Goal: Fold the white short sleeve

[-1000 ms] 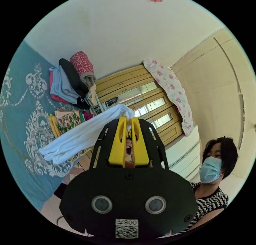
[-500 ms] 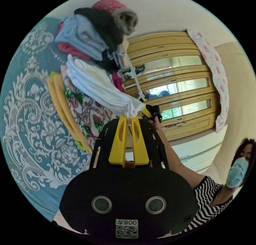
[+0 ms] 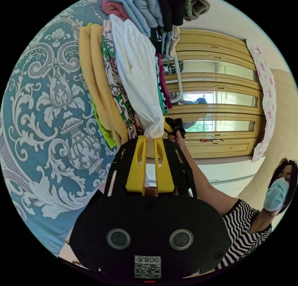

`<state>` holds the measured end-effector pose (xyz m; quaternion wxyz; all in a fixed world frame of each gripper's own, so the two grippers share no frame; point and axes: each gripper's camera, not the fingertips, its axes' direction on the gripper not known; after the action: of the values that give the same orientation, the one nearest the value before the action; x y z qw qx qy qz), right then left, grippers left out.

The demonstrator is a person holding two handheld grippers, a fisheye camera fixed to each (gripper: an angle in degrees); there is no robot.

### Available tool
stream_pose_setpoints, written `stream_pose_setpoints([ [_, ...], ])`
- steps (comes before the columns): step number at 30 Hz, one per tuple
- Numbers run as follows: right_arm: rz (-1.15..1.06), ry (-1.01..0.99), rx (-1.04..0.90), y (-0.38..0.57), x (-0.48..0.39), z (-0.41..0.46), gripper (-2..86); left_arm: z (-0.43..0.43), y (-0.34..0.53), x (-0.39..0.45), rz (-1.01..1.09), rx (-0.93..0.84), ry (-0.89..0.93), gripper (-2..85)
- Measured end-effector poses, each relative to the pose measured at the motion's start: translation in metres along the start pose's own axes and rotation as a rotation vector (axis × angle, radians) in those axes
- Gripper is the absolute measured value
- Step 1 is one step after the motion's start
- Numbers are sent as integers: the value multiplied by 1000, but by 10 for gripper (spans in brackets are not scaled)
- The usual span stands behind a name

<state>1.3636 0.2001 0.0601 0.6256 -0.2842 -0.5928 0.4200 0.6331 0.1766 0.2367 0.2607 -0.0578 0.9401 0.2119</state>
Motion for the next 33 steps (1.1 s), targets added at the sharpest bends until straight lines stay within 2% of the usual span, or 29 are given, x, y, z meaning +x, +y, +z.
stream_pose_setpoints([
  [6, -7, -16, 84, 21, -9, -18, 9, -19, 17, -53, -7, -40, 0, 16],
  [10, -108, 43, 217, 50, -47, -33, 2, -42, 18, -59, 78, 13, 23, 8],
  [13, -232, 100, 235, 64, -86, -13, 1, -50, 3, -55, 164, 57, 0, 4],
  [15, -263, 163, 194, 64, -98, 13, 1, -47, -7, -56, 200, 52, -49, 3],
  [17, -222, 363, 114, 61, -90, 54, 1, -34, -15, -69, 215, -4, -226, 3],
  [19, -184, 387, 85, 63, -76, 75, 1, -21, -16, -91, 172, -82, -358, 3],
  [24, -230, 367, 159, 92, -82, 86, 4, -38, -3, -114, 139, -40, -248, 4],
  [29, -379, 512, 329, 101, -128, 92, 23, -66, 13, -111, 217, -3, -111, 10],
  [33, -410, 628, 368, 73, -147, 116, 41, -74, 26, -104, 257, -17, -68, 14],
])
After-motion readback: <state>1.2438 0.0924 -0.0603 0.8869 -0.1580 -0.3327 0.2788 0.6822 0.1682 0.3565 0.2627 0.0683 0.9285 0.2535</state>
